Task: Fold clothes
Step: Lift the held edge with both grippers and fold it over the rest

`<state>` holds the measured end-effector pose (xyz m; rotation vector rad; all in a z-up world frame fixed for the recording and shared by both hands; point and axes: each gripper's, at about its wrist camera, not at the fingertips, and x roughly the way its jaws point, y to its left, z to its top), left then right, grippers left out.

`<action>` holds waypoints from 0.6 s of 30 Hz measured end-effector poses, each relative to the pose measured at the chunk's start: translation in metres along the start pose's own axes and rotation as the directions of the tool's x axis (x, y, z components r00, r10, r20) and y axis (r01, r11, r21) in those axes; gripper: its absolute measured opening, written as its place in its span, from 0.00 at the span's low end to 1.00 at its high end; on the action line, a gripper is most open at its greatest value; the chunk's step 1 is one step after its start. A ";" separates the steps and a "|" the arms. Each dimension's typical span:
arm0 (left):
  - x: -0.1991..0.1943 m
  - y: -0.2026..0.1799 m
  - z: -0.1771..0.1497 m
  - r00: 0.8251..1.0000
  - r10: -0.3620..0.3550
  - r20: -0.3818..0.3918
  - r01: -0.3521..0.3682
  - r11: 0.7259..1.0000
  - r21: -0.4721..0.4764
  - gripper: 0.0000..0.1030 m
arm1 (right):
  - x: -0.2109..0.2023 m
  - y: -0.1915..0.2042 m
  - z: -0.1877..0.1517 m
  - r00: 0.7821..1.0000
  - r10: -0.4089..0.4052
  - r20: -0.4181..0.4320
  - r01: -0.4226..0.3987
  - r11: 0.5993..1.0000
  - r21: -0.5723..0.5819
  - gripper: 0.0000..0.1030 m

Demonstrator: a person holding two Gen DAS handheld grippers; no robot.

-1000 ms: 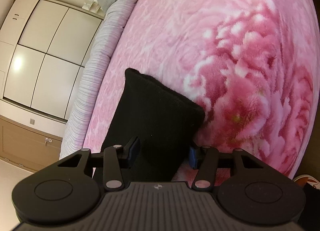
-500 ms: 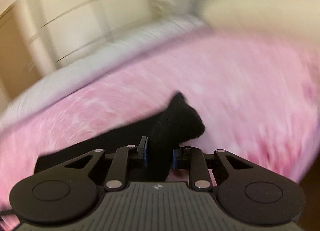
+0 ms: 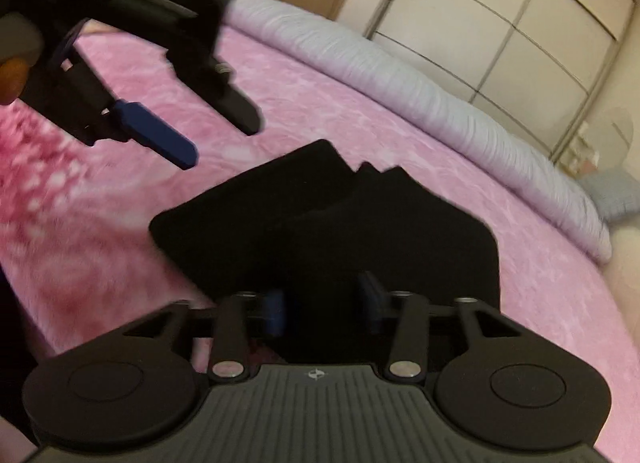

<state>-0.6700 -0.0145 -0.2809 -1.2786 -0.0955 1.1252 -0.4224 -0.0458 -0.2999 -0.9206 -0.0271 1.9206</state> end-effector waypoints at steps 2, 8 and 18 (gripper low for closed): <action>0.002 0.000 -0.001 1.000 -0.027 -0.007 0.027 0.999 -0.022 0.43 | -0.009 -0.015 0.003 0.998 0.066 0.014 -0.067 0.995 0.076 0.60; 0.026 -0.001 -0.003 0.996 -0.078 -0.047 0.074 0.993 -0.088 0.52 | -0.037 -0.108 -0.010 0.992 0.103 0.074 -0.127 0.839 0.529 0.60; 0.091 0.002 -0.005 0.982 -0.130 -0.137 0.107 0.981 -0.164 0.53 | 0.019 -0.206 -0.123 0.977 0.213 0.025 -0.036 0.047 0.998 0.36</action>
